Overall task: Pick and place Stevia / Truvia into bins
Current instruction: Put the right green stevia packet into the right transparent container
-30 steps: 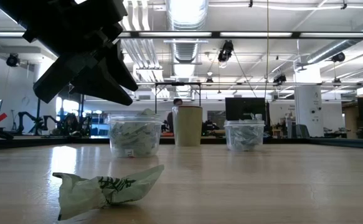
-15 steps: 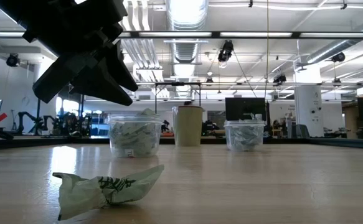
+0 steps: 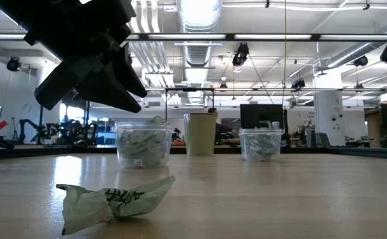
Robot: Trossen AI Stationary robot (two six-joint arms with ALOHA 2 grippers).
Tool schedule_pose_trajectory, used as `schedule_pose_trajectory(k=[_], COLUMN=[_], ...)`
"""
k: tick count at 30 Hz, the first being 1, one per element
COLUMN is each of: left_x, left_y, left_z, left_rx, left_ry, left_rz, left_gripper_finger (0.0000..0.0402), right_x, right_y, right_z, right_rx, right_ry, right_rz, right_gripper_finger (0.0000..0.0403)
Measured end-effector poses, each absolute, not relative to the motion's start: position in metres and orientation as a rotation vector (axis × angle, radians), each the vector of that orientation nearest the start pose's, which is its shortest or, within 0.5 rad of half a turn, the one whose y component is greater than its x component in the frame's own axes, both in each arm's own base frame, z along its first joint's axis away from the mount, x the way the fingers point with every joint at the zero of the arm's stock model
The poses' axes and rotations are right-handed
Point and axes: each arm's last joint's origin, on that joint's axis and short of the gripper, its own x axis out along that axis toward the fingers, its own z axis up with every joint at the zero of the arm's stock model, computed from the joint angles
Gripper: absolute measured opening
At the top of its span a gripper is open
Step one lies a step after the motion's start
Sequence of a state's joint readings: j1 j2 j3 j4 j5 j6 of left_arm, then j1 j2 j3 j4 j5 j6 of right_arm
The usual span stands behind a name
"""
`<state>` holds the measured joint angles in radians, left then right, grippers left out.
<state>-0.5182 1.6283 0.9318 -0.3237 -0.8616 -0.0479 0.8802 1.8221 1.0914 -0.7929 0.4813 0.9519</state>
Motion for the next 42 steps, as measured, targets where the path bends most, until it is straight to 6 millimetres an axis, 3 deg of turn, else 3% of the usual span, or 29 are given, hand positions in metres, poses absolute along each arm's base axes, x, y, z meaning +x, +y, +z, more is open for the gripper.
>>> schedule_pose_trajectory(k=[5,10,14,19,32,42], left_x=[0.277,0.277,0.278,0.278,0.278,0.277], left_y=[-0.133,-0.133,-0.133,-0.133,-0.133,-0.132], left_z=[0.182,0.182,0.182,0.182,0.182,0.182], left_rx=[0.608,0.608,0.609,0.609,0.610,0.615], left_ry=[0.781,0.781,0.781,0.781,0.783,0.789], left_rz=[0.331,0.331,0.331,0.331,0.332,0.331], left_gripper_finger=[0.0174,0.0174,0.0174,0.0174,0.0174,0.0174], right_x=[0.213,0.219,0.229,0.245,0.294,0.303], right_y=[0.233,0.230,0.219,0.193,0.095,0.067], right_z=[0.160,0.171,0.181,0.192,0.193,0.189], right_rx=[-0.222,-0.421,-0.593,-0.696,-0.700,-0.615], right_ry=[1.086,0.960,0.820,0.774,0.984,1.135], right_rz=[-0.287,-0.327,-0.443,-0.593,-0.867,-0.856], right_gripper_finger=[0.0008,0.0008,0.0008,0.0008,0.0008,0.0009])
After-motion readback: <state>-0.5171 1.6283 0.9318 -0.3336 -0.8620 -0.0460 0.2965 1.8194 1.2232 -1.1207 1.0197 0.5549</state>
